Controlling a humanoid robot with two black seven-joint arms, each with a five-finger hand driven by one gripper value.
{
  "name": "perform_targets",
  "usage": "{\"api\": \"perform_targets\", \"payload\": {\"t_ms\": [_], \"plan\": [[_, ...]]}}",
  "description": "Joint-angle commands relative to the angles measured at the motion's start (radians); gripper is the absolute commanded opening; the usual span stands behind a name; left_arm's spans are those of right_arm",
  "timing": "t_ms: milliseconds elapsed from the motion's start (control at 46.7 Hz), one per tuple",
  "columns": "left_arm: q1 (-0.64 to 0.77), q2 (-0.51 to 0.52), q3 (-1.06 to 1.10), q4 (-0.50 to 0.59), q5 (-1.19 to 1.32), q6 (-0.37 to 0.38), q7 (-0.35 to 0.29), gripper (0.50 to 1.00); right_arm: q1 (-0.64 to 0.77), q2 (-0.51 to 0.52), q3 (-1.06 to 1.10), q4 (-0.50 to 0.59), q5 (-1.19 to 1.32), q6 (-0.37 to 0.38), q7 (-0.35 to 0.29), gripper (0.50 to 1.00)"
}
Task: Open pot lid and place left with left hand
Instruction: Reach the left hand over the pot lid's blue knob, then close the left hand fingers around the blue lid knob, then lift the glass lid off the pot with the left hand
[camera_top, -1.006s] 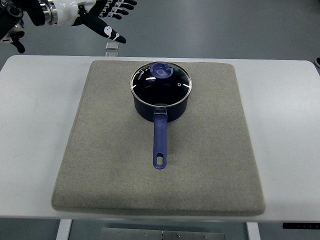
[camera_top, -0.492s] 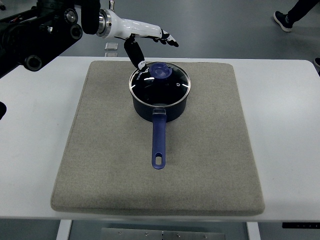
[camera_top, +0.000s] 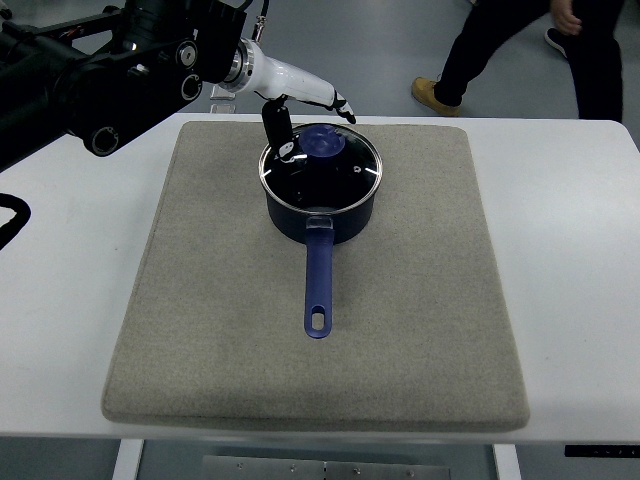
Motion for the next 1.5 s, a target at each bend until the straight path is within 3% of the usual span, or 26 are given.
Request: {"api": "perform_targets", "payload": {"t_ms": [0, 321, 578, 664, 728, 1070, 1477], "plan": [[0.001, -0.014, 0.000, 0.005, 0.001, 0.000, 0.000, 0.958, 0.000, 0.000, 0.000, 0.000, -0.002, 0.000, 0.000, 0.917], [-0.001, -0.027, 0.020, 0.015, 0.002, 0.000, 0.000, 0.900, -0.001, 0.000, 0.000, -0.002, 0.001, 0.000, 0.000, 0.917], [-0.001, -0.029, 0.026, 0.017, 0.002, 0.000, 0.000, 0.787, -0.001, 0.000, 0.000, -0.002, -0.002, 0.000, -0.001, 0.917], [-0.002, -0.029, 0.026, 0.017, 0.001, 0.000, 0.000, 0.774, -0.001, 0.000, 0.000, -0.002, -0.002, 0.000, 0.000, 0.917], [-0.005, -0.029, 0.026, 0.017, 0.001, 0.000, 0.000, 0.709, -0.001, 0.000, -0.002, -0.002, -0.003, 0.000, 0.000, 0.917], [-0.012, -0.027, 0.026, 0.017, -0.001, 0.000, 0.000, 0.512, -0.001, 0.000, -0.002, -0.002, -0.003, -0.002, 0.000, 0.917], [-0.019, -0.023, 0.026, 0.026, -0.004, 0.000, 0.000, 0.500, -0.001, 0.000, 0.000, -0.002, -0.003, 0.000, -0.001, 0.917]]}}
